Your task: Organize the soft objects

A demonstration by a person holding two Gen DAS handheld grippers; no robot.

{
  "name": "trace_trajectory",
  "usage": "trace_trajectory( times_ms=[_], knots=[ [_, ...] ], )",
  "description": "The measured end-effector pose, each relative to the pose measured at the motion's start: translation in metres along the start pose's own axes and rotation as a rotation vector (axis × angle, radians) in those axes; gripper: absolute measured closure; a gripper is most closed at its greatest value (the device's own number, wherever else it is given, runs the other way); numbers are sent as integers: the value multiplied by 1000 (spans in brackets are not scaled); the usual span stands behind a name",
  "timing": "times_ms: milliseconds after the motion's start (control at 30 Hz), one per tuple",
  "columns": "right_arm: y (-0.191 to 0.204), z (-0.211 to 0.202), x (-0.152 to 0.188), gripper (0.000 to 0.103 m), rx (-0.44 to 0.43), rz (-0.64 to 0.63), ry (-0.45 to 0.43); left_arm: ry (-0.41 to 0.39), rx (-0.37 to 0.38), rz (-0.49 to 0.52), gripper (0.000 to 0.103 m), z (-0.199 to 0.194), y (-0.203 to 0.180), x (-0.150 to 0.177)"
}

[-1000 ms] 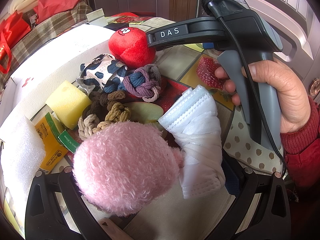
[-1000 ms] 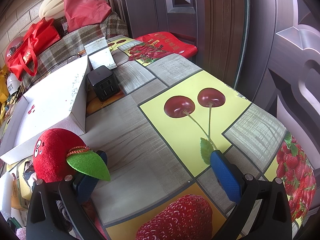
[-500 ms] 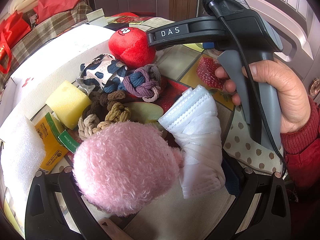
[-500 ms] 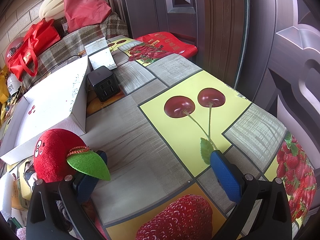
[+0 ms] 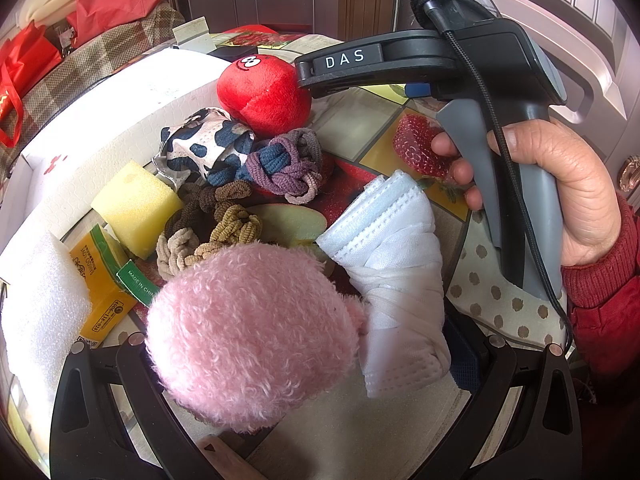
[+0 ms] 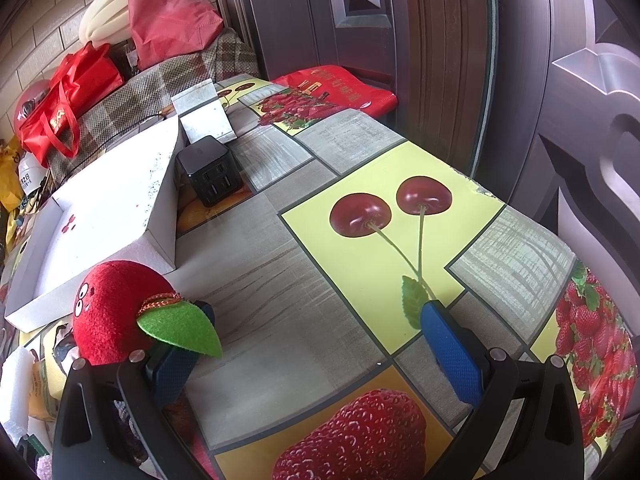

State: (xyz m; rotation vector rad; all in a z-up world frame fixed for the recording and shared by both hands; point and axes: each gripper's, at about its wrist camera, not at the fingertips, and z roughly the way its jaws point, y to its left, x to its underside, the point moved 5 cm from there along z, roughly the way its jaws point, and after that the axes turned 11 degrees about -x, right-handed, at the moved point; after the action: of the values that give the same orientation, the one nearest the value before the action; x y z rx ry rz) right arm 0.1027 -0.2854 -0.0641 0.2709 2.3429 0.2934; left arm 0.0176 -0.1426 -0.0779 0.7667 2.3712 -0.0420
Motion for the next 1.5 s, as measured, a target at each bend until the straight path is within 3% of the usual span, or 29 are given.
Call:
trace_trajectory(
  times_ms=[367, 1500],
  knots=[
    [-27, -20, -1, 0, -43, 166, -111, -1, 0, 0, 1, 0, -1, 0],
    [-29, -19, -3, 0, -42, 154, -113, -1, 0, 0, 1, 1, 0, 0]
  ],
)
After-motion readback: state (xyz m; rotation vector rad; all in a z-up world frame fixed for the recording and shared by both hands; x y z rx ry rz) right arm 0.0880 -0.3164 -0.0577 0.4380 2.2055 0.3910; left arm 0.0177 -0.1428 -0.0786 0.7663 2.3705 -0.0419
